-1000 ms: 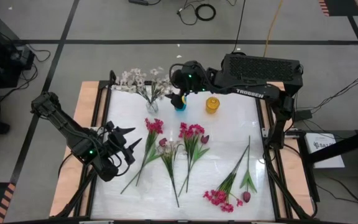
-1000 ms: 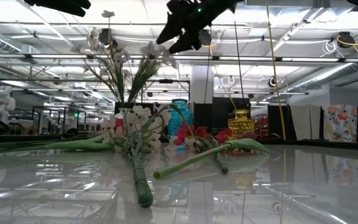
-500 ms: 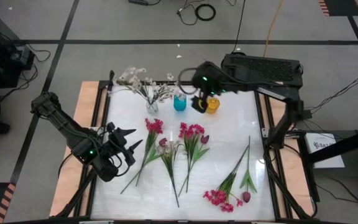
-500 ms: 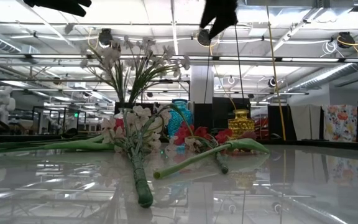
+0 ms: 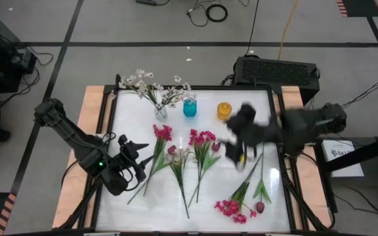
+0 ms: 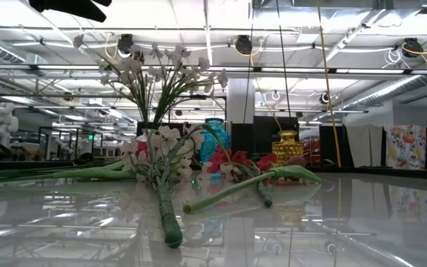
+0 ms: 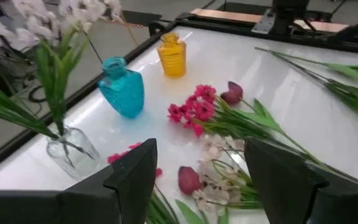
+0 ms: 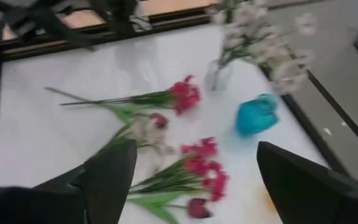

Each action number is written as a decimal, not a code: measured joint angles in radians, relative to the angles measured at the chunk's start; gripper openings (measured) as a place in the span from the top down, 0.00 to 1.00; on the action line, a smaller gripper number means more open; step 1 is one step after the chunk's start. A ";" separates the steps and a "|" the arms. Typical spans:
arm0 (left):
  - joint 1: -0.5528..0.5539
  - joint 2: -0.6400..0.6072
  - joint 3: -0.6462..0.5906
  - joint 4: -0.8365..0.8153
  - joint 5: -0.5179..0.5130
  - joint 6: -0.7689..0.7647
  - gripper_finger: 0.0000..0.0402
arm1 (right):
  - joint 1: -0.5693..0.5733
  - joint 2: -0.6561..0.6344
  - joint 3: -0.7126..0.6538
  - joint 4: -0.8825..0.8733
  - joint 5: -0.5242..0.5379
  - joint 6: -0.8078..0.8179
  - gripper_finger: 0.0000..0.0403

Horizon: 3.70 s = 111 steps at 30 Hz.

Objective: Sort flowers into vase by color
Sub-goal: Put the white flower into the transparent vase

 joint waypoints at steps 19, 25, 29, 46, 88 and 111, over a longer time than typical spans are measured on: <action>-0.087 0.033 0.000 0.049 0.040 -0.101 0.38 | 0.209 0.329 -0.547 0.990 0.061 0.281 0.20; -0.089 0.092 0.000 0.074 0.044 -0.110 0.38 | 0.150 0.483 -0.490 0.991 -0.046 0.356 0.20; -0.089 0.107 0.000 0.102 0.063 -0.110 0.38 | 0.125 0.547 -0.463 0.992 -0.064 0.387 0.20; -0.082 0.107 0.000 0.113 0.072 -0.082 0.38 | 0.067 0.682 -0.403 0.997 -0.060 0.376 0.39; -0.125 -0.086 -0.044 0.245 -0.175 0.166 0.38 | 0.170 0.016 -0.404 0.901 0.198 -0.222 1.00; 0.033 0.190 -0.049 1.356 0.223 0.890 0.38 | 0.173 0.226 -0.578 1.910 -0.123 -0.611 1.00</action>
